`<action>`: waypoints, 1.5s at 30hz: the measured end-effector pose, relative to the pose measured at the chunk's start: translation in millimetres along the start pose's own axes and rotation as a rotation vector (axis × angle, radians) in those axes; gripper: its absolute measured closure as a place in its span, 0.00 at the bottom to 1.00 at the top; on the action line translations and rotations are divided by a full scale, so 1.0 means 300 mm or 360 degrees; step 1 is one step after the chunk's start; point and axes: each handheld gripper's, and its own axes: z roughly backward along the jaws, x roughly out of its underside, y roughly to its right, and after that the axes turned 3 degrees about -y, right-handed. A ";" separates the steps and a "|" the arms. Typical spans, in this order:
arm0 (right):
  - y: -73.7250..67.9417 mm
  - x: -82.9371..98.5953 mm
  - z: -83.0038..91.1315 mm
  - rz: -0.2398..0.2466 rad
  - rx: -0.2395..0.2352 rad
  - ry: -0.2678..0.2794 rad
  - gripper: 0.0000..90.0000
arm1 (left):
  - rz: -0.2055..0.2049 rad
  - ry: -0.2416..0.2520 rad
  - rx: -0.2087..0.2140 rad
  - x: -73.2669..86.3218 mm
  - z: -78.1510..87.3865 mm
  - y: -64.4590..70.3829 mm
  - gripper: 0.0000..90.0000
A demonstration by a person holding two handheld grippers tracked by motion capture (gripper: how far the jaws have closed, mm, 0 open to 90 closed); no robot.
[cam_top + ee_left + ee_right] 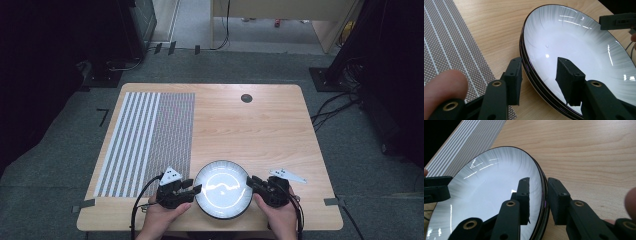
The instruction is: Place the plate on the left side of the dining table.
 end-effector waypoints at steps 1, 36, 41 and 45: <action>0.002 0.000 -0.001 0.0000 0.0007 -0.0005 0.81 | -0.0001 -0.0003 -0.0001 0.001 -0.001 0.000 0.63; 0.008 -0.003 0.020 -0.0084 -0.0005 -0.0247 0.88 | 0.0011 -0.0051 0.0048 0.003 -0.008 -0.018 0.75; -0.011 0.004 0.014 -0.0075 0.0074 -0.0195 0.91 | 0.0019 -0.0044 0.0042 0.005 -0.012 -0.017 0.74; -0.020 0.012 0.008 -0.0081 0.0118 -0.0133 0.93 | 0.0018 -0.0044 0.0050 0.005 -0.011 -0.019 0.73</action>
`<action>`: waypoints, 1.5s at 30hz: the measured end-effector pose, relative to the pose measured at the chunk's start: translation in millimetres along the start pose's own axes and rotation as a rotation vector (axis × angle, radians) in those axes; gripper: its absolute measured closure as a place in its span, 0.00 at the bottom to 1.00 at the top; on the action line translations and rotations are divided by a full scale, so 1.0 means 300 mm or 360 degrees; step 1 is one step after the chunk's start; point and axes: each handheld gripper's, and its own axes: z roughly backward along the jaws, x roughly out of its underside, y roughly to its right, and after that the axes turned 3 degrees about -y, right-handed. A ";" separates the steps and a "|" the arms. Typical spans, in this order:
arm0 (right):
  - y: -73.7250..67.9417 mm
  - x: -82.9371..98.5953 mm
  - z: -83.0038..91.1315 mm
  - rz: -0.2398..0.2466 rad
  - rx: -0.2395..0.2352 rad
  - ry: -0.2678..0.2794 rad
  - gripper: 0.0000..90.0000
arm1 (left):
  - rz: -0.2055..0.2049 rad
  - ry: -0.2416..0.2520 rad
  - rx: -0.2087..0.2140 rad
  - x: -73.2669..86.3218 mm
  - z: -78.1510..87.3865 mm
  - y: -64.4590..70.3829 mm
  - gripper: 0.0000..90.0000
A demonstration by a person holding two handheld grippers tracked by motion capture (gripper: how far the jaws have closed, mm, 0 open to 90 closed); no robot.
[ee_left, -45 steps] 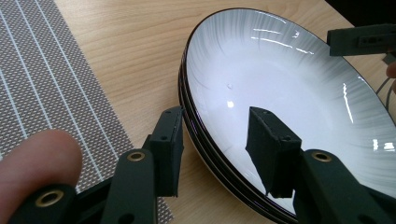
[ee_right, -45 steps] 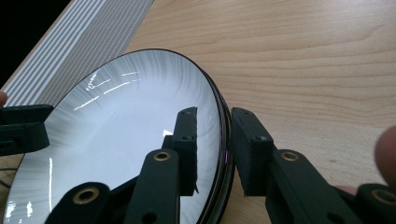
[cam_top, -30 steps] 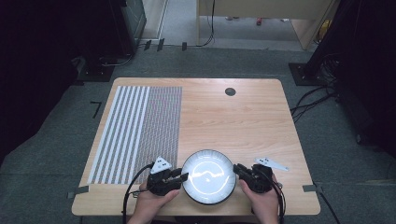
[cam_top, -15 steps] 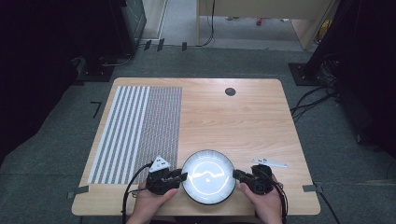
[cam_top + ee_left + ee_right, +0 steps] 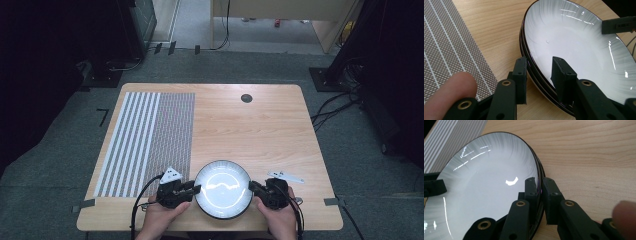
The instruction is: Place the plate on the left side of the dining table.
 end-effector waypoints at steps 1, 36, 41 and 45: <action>0.003 0.001 -0.001 -0.0011 -0.0009 0.0022 0.93 | -0.0003 0.0000 -0.0001 0.000 -0.001 0.000 0.73; 0.040 -0.032 0.038 -0.0120 -0.0138 0.0167 1.00 | 0.0025 0.0010 0.0002 0.000 -0.007 -0.006 0.74; 0.075 -0.041 0.069 -0.0108 -0.0209 -0.0001 0.95 | 0.0030 0.0003 0.0016 -0.001 -0.007 -0.009 0.74; 0.069 -0.040 0.067 -0.0071 -0.0251 -0.0115 0.93 | 0.0033 -0.0002 0.0022 -0.002 -0.007 -0.011 0.73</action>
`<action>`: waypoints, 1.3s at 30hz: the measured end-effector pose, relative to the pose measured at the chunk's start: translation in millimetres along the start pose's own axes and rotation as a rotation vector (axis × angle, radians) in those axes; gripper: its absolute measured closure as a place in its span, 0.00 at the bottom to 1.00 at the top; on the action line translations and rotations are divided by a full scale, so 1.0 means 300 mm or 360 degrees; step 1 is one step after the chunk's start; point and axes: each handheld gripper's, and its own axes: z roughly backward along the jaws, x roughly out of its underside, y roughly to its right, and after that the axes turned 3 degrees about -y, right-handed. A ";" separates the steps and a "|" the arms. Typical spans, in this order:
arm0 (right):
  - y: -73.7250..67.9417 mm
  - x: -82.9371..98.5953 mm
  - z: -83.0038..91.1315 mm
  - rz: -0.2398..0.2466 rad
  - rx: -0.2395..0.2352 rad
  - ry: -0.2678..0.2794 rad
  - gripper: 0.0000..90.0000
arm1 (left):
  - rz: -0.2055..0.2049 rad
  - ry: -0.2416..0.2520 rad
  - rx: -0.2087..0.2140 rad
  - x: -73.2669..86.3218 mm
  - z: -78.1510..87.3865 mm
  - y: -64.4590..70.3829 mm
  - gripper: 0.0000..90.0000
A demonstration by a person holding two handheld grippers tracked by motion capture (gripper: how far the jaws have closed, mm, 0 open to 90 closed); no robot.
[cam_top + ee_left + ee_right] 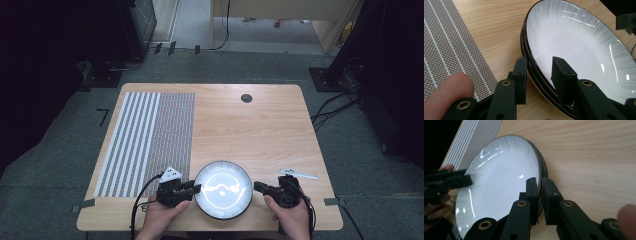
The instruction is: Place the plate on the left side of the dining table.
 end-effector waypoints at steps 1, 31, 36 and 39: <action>-0.007 0.002 -0.011 0.0011 0.0000 -0.0082 0.93 | 0.0000 -0.0002 0.0003 0.000 0.000 -0.001 0.73; -0.008 0.011 -0.061 -0.0209 0.0036 -0.0068 0.90 | -0.0005 0.0003 -0.0039 0.004 -0.010 0.011 0.73; -0.082 0.013 -0.072 -0.0015 0.0299 -0.0059 0.90 | -0.0012 0.0013 -0.0066 0.006 -0.013 0.018 0.73; -0.107 0.016 -0.081 0.0058 0.0391 -0.0048 0.90 | -0.0014 0.0014 -0.0071 0.006 -0.013 0.020 0.73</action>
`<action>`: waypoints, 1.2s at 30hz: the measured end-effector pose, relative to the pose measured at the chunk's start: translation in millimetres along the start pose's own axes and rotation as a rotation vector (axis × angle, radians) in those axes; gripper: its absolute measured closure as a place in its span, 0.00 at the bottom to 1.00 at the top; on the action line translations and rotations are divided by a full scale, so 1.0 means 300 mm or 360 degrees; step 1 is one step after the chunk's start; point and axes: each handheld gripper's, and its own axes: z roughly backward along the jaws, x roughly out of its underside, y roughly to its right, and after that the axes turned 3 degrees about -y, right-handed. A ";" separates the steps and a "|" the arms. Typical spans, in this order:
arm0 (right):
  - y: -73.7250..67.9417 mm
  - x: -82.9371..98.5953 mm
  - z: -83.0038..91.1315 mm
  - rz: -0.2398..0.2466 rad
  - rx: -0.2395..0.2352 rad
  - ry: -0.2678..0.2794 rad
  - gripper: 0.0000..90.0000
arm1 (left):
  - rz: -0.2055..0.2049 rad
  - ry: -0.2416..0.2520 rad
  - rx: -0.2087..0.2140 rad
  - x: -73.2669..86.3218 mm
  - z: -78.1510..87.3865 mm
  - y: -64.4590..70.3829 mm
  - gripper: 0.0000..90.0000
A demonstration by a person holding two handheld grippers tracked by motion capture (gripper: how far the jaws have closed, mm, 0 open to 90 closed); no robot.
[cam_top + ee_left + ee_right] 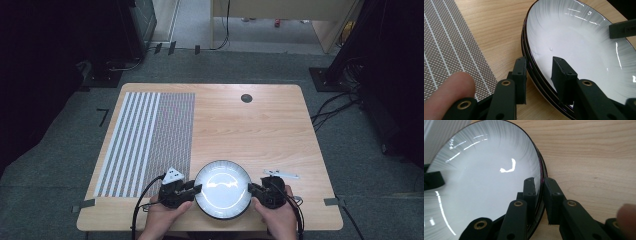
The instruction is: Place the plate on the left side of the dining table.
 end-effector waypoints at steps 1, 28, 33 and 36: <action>-0.010 0.002 -0.001 0.0027 0.0035 0.0010 0.90 | 0.0000 -0.0001 -0.0001 0.000 0.000 0.000 0.73; 0.092 0.011 -0.041 -0.0269 -0.0327 0.0193 0.94 | 0.0096 0.0054 0.0062 -0.021 0.034 -0.011 0.72; 0.090 0.013 -0.040 -0.0268 -0.0332 0.0207 0.95 | 0.0111 0.0036 0.0045 -0.018 0.029 -0.015 0.73; 0.078 0.015 -0.043 -0.0236 -0.0331 0.0219 0.95 | 0.0115 0.0037 0.0017 -0.018 0.029 -0.017 0.75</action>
